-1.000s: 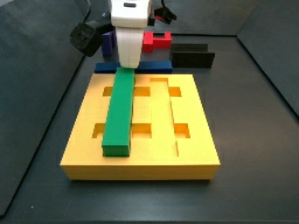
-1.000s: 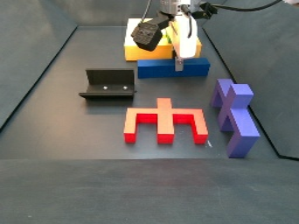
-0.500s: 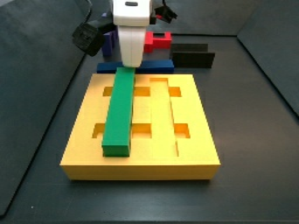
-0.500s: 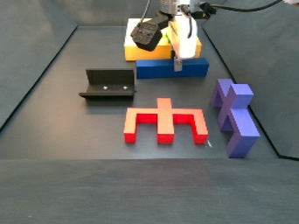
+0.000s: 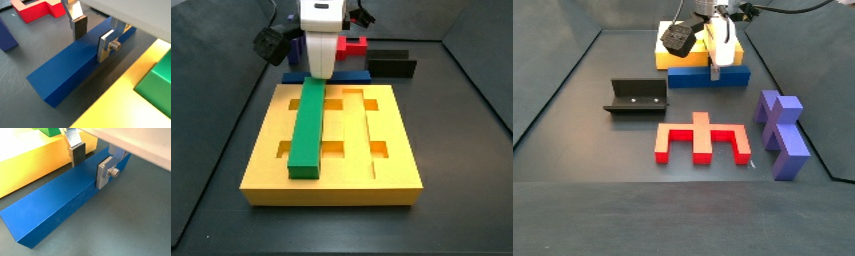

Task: Pick up the blue object. Move up. Move to above the board. Insert the blue object.
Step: Pick up the blue object, then move up.

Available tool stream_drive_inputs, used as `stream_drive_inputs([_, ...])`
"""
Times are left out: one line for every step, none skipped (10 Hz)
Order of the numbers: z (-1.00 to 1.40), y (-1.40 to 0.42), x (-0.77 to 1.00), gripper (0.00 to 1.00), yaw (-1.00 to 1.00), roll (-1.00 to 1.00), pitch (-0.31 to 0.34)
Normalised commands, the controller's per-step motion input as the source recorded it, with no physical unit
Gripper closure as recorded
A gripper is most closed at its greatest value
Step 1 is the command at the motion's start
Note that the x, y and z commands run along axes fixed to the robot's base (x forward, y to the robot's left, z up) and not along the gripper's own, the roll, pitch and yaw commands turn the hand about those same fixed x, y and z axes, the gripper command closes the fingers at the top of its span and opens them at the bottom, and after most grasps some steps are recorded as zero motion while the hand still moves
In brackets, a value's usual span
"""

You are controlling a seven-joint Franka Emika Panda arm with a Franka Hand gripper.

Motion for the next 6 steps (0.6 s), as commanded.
stream_drive_inputs([0.0,0.0,0.0,1.0,0.0,0.0,0.0])
stream_drive_inputs([0.0,0.0,0.0,1.0,0.0,0.0,0.0])
stream_drive_inputs([0.0,0.0,0.0,1.0,0.0,0.0,0.0])
stream_drive_inputs([0.0,0.0,0.0,1.0,0.0,0.0,0.0])
stream_drive_inputs([0.0,0.0,0.0,1.0,0.0,0.0,0.0])
stream_drive_inputs([0.83,0.0,0.0,1.0,0.0,0.0,0.0])
